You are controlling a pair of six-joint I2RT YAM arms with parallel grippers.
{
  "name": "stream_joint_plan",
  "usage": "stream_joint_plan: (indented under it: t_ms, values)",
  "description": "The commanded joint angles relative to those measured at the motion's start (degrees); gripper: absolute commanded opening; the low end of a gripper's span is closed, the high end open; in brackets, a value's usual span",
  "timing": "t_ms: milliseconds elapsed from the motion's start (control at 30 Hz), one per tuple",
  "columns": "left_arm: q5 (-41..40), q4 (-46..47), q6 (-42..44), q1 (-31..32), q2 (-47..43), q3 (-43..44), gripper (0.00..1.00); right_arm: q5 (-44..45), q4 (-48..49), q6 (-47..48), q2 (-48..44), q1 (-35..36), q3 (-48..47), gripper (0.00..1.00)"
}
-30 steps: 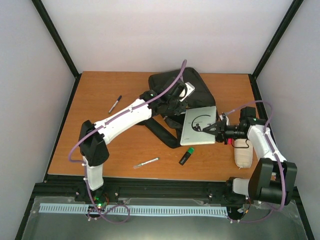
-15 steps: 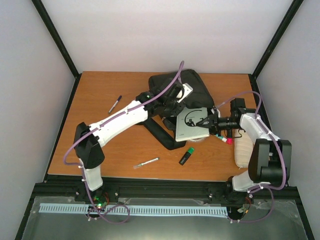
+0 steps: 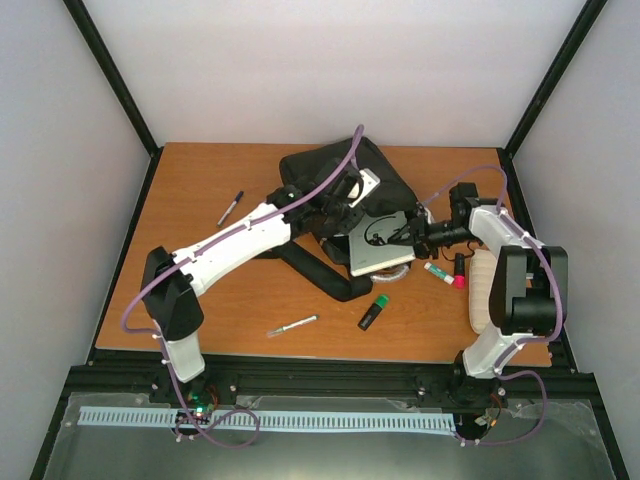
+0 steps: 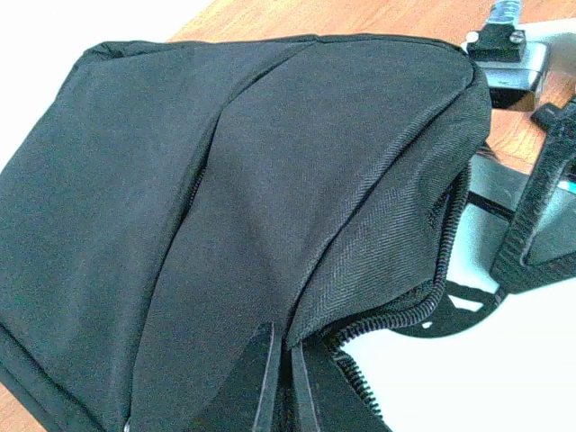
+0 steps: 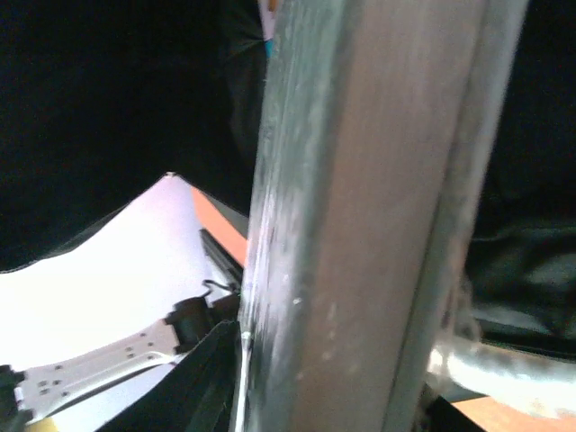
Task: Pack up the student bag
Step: Place the book in the student bag.
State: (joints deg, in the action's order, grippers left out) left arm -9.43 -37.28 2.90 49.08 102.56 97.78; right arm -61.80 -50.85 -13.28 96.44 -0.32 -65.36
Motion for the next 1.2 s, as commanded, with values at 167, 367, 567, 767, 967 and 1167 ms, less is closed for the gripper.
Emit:
stream_joint_plan:
  t_ms: [167,367,567,767,967,1167]
  values:
    - [-0.17,6.03,-0.76,-0.38,-5.77,-2.43,0.01,4.43,-0.49,7.12,2.15,0.32,-2.92,0.48]
    - [0.83,7.00,-1.77,-1.27,-6.95,-4.11,0.01,10.02,-3.47,13.77,-1.43,0.32,-3.50,0.67]
    - [1.87,7.21,-2.18,-1.91,-7.51,-4.41,0.01,16.30,-5.60,22.32,-4.30,0.26,-3.48,0.73]
    - [2.52,7.87,-3.02,-2.57,-8.24,-5.54,0.01,19.90,-4.34,29.64,-8.93,0.29,-1.71,0.74]
    - [3.64,8.25,-3.77,-3.15,-8.52,-6.28,0.01,22.21,-2.34,41.67,-17.74,0.32,2.07,0.73]
    - [4.52,7.80,-4.10,-3.55,-8.74,-6.07,0.01,31.70,3.90,56.80,-29.67,5.91,12.80,0.76]
